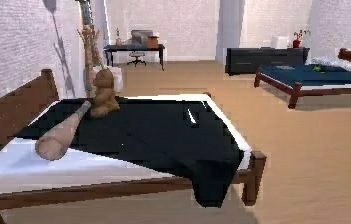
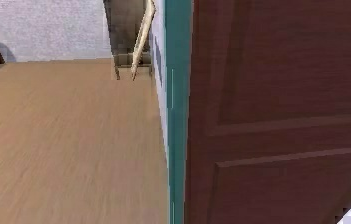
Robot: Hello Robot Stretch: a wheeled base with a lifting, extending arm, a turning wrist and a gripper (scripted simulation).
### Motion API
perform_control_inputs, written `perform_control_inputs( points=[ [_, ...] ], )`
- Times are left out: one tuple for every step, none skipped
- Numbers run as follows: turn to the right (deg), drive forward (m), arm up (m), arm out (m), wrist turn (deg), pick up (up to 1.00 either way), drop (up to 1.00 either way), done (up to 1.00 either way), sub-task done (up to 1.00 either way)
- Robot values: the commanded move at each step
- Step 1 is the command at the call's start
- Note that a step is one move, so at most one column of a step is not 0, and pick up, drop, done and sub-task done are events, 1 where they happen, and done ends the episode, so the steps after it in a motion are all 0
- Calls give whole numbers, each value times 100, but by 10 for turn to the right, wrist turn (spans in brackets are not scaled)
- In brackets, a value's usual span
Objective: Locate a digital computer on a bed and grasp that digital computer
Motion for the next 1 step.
perform_control_inputs(
  points=[
    [420, 0, 0, 0, 0, 0, 0, 0, 0]
  ],
)
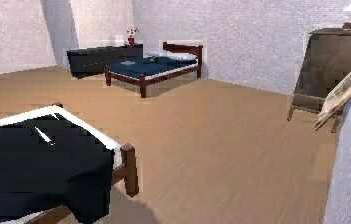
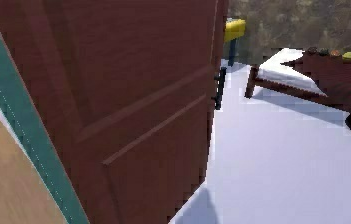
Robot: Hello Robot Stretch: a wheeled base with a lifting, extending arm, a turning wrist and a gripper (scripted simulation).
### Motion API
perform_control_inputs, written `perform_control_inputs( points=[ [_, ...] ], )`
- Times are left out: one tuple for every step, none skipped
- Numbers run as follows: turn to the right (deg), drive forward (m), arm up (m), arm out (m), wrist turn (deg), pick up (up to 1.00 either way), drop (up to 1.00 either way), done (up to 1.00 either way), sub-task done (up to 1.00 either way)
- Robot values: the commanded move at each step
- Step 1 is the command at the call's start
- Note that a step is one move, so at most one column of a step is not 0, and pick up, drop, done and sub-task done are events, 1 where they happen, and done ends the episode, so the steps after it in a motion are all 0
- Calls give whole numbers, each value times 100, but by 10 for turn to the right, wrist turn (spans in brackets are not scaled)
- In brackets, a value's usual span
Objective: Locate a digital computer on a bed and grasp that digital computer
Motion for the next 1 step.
perform_control_inputs(
  points=[
    [30, 0, 0, 0, 0, 0, 0, 0, 0]
  ],
)
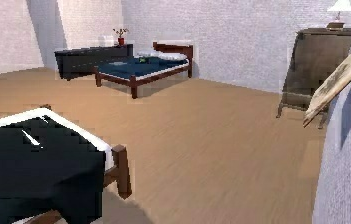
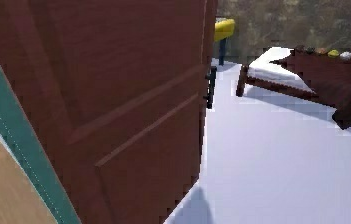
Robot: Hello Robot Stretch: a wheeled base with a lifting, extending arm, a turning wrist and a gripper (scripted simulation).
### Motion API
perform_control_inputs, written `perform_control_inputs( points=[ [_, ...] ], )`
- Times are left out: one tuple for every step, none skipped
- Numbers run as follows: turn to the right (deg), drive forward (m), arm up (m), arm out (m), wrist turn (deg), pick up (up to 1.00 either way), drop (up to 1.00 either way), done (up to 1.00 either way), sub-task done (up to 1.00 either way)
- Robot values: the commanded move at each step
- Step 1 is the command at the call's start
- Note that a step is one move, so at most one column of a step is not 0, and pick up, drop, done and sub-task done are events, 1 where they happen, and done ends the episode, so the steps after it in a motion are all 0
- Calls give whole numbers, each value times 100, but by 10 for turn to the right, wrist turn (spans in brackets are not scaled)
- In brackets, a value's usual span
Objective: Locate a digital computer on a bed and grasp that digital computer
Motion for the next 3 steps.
perform_control_inputs(
  points=[
    [-270, 0, 0, 0, 0, 0, 0, 0, 0],
    [0, 10, 0, 0, 0, 0, 0, 0, 0],
    [-60, 0, 0, 0, 0, 0, 0, 0, 0]
  ],
)
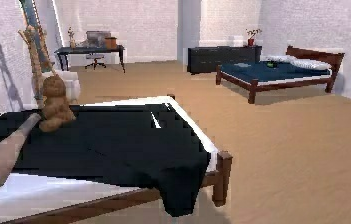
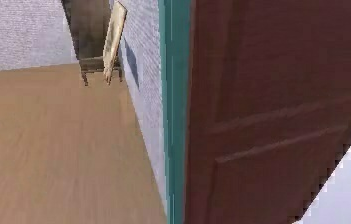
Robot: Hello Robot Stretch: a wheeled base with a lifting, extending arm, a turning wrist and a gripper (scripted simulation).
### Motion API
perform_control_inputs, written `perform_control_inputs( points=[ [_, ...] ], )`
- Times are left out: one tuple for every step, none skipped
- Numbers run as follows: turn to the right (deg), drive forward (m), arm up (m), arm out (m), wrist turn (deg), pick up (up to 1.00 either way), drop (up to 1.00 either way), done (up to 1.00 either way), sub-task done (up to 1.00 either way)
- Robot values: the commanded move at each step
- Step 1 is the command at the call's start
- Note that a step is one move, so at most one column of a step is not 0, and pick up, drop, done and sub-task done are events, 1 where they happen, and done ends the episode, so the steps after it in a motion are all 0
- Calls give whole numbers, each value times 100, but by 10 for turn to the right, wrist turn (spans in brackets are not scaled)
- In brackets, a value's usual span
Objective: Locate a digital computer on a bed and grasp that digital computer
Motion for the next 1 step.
perform_control_inputs(
  points=[
    [0, 35, 0, 0, 0, 0, 0, 0, 0]
  ],
)
